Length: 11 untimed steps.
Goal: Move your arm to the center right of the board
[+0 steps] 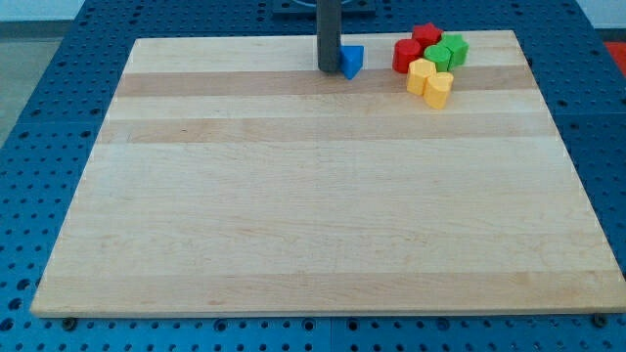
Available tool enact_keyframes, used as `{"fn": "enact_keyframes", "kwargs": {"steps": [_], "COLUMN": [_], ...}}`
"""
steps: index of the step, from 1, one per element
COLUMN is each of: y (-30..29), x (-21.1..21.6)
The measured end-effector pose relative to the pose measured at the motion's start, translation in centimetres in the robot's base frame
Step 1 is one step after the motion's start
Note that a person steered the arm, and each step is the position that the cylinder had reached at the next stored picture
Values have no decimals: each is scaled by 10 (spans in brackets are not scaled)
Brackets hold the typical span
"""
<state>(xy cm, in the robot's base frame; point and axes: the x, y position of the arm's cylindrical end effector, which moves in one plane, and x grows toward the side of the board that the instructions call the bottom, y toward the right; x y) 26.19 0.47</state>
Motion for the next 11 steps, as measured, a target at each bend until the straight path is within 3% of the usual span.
{"fn": "enact_keyframes", "kwargs": {"steps": [3, 4, 5, 6, 7, 8, 9, 10, 11], "y": [0, -1, 12, 67, 84, 159, 250, 318, 314], "x": [0, 31, 93, 120, 166, 187, 161, 95, 0]}}
